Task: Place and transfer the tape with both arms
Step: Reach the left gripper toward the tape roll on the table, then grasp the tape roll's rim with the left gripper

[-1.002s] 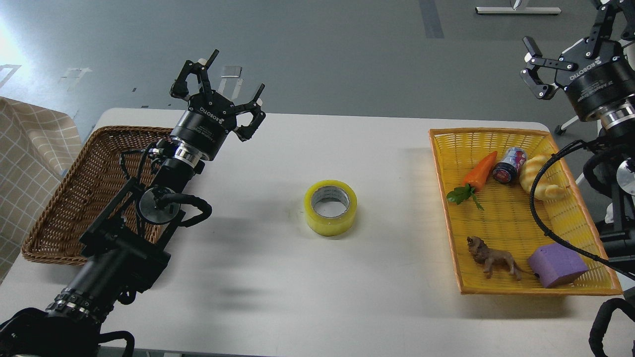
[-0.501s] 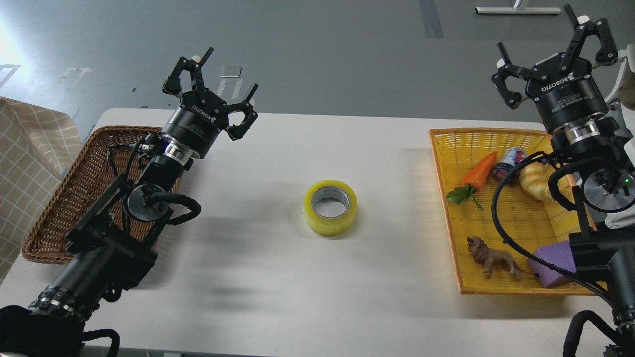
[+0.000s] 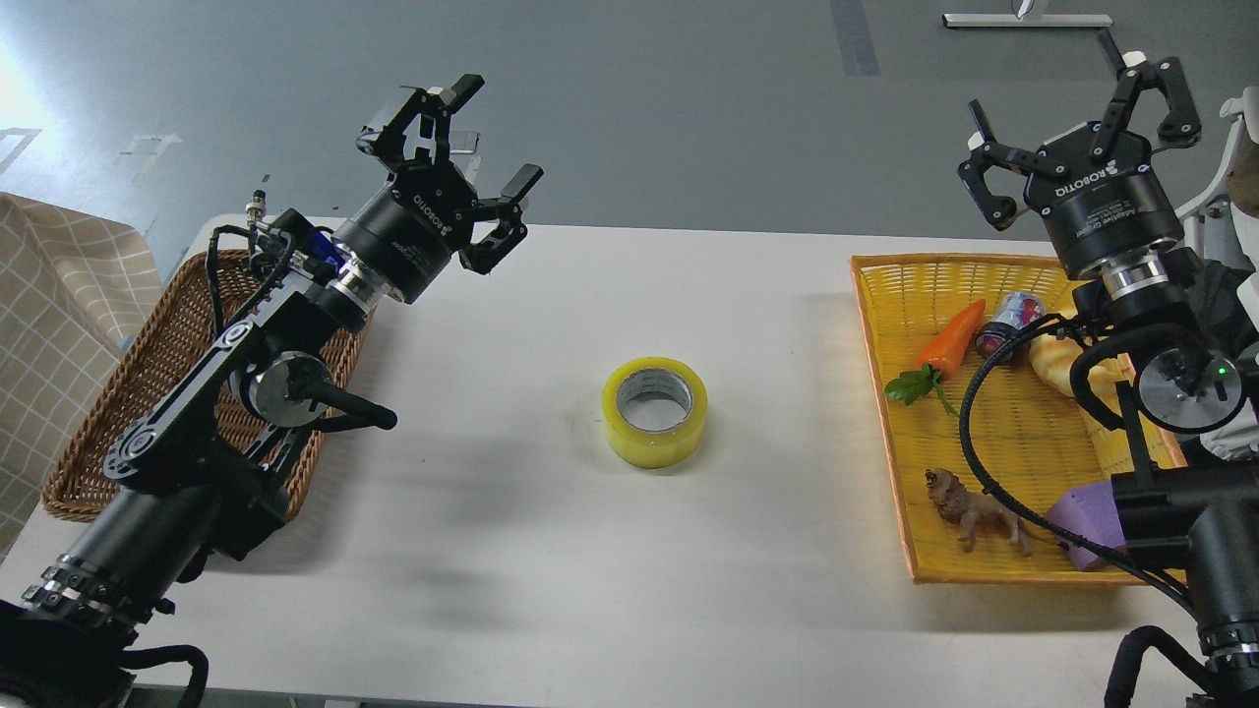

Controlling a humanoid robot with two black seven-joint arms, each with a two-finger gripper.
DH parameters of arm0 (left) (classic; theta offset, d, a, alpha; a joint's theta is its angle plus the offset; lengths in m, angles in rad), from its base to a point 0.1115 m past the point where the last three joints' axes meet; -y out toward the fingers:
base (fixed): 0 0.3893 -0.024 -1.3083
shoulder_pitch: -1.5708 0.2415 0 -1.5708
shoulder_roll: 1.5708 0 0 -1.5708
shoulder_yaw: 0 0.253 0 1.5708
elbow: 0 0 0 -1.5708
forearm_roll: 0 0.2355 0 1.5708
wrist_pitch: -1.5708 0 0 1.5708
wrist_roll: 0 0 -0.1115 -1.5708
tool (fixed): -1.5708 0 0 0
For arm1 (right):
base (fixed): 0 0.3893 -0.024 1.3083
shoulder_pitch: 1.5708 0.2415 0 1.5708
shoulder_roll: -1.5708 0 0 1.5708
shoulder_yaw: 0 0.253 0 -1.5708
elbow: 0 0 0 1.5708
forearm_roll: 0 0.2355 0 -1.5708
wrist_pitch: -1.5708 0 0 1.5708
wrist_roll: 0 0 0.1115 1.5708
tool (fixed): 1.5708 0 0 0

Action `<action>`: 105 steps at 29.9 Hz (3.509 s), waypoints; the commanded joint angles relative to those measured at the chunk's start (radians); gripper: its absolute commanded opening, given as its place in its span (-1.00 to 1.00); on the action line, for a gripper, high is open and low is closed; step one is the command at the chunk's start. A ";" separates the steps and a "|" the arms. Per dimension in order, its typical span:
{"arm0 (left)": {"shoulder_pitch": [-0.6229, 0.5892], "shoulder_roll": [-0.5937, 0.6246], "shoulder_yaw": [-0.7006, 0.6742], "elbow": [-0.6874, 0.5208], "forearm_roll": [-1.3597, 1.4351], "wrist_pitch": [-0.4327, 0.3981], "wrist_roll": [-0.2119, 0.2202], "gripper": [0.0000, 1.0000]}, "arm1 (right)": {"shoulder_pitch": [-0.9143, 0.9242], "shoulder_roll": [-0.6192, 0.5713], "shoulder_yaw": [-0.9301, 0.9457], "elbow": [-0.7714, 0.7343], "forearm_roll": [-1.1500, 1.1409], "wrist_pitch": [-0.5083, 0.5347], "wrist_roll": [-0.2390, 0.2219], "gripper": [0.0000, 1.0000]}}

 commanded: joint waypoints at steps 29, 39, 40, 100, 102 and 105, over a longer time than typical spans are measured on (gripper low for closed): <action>-0.205 0.218 0.488 -0.121 0.606 0.220 0.070 0.96 | -0.159 -0.003 0.016 -0.007 0.031 0.000 0.009 0.99; -0.332 0.240 0.695 -0.121 0.852 0.216 0.077 0.96 | -0.176 -0.003 0.018 -0.008 0.038 0.000 0.011 0.99; -0.332 0.240 0.696 -0.121 0.863 0.216 0.077 0.96 | -0.176 -0.003 0.018 -0.008 0.037 0.000 0.011 0.99; -0.453 -0.043 1.028 0.142 1.062 0.160 0.304 0.90 | -0.216 0.017 0.007 -0.022 0.037 0.000 0.012 0.99; -0.457 -0.047 1.052 0.142 1.062 0.160 0.312 0.74 | -0.217 0.015 0.007 -0.022 0.037 0.000 0.014 0.99; -0.458 -0.049 1.061 0.142 1.064 0.160 0.320 0.61 | -0.217 0.017 0.007 -0.022 0.037 0.000 0.014 0.99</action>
